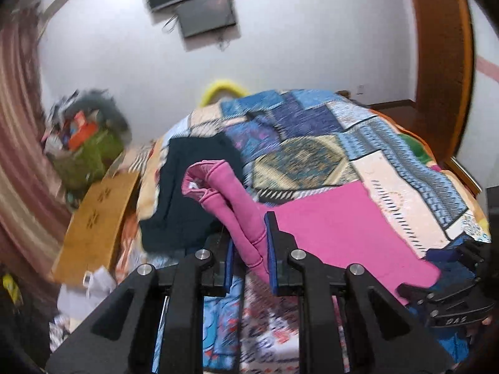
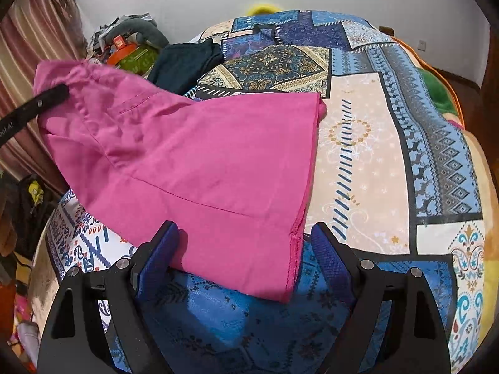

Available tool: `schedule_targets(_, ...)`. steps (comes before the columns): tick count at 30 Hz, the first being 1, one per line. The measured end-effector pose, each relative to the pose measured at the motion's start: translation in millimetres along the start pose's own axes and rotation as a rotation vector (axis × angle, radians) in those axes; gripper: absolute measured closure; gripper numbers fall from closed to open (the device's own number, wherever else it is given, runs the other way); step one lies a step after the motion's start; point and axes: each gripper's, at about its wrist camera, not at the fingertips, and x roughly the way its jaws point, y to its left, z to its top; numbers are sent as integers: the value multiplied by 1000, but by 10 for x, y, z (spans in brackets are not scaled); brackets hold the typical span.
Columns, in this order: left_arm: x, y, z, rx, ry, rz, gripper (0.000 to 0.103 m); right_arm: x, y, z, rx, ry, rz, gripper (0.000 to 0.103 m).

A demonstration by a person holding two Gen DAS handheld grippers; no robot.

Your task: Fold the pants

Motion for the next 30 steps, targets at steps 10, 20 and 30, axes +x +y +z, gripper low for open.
schedule_targets(10,74,-477,353,47,49,-302,88,3,-42,-8,20,2,11,19)
schedule_targets(20,427,-690,366,-40,248,-539,90,-3,-56,-25,31,2,20,19)
schedule_targets(30,333,-695,279,19,277,-557,69,-6,-56,-31,32,0,12,19)
